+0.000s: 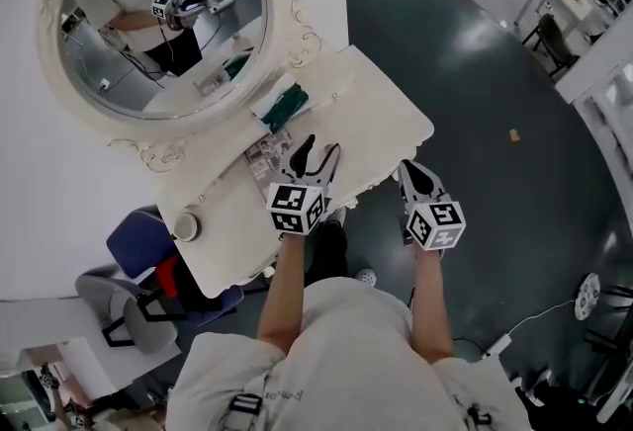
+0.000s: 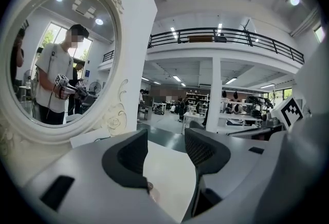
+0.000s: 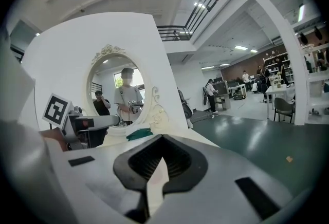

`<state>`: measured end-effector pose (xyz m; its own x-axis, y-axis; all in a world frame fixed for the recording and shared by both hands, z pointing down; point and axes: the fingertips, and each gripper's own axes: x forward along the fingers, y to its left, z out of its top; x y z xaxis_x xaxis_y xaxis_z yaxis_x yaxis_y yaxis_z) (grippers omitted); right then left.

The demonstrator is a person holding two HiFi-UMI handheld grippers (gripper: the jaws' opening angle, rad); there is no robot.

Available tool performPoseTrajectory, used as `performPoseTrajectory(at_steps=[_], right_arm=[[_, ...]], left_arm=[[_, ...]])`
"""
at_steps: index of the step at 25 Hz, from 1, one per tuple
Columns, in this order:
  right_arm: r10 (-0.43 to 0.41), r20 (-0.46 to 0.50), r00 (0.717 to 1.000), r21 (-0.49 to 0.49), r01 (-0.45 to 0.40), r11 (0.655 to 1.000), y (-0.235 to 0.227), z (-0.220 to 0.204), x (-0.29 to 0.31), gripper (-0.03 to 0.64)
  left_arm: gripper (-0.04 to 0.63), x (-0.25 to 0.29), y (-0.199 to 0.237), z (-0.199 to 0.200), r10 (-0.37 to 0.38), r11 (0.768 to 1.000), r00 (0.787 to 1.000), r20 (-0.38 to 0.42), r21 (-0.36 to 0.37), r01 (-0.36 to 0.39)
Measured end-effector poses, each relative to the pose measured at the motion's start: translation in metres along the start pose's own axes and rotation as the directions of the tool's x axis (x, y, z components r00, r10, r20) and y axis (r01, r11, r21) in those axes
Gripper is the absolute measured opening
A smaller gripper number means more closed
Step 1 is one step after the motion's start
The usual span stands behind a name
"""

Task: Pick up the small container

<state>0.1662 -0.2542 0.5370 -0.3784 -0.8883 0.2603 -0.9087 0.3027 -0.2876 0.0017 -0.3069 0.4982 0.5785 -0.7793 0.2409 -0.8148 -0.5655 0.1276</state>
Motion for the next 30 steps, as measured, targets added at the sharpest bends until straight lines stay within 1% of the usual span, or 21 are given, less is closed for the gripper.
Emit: performPoseTrajectory(at_steps=[3,6,12,16,21,25,28,30], right_arm=[[0.003,-0.004,1.000,-0.007,-0.003,1.000,-0.003,0.008,0.019,0.017],[0.010,-0.026,1.000,-0.007,-0.010,1.000,-0.004,0.005,0.035,0.015],[0.017,-0.057,0.998,0.021,-0.015,1.000,-0.004,-0.007,0.061,0.015],[0.022,-0.089,0.996,0.034,-0.020,0.999,-0.002,-0.024,0.074,0.015],[0.020,-0.131,0.991,0.040,-0.015,0.999,-0.003,-0.043,0.079,0.015],[0.018,-0.159,0.987,0.048,-0.011,0.999,-0.003,-0.056,0.084,0.015],[-0.001,-0.175,0.985,0.049,0.010,0.999,-0.010,-0.066,0.087,0.015],[-0.009,-0.186,0.983,0.046,0.018,0.999,-0.012,-0.072,0.094,0.015]], left_arm=[[0.242,0.014,0.013,-0.003,0.002,1.000,1.000,-0.007,-0.004,-0.002],[0.242,0.023,0.025,-0.014,0.004,1.000,1.000,-0.024,-0.018,-0.005],[0.242,0.034,0.041,-0.042,0.004,1.000,0.996,-0.090,-0.015,-0.005],[0.242,0.037,0.050,-0.069,0.006,1.000,0.990,-0.139,-0.029,-0.010],[0.242,0.045,0.049,-0.099,-0.011,0.999,0.980,-0.197,-0.033,0.005],[0.242,0.051,0.048,-0.118,-0.026,1.000,0.972,-0.231,-0.014,0.024],[0.241,0.062,0.042,-0.132,-0.048,0.999,0.967,-0.249,-0.009,0.047],[0.238,0.070,0.040,-0.141,-0.060,0.998,0.964,-0.258,0.009,0.064]])
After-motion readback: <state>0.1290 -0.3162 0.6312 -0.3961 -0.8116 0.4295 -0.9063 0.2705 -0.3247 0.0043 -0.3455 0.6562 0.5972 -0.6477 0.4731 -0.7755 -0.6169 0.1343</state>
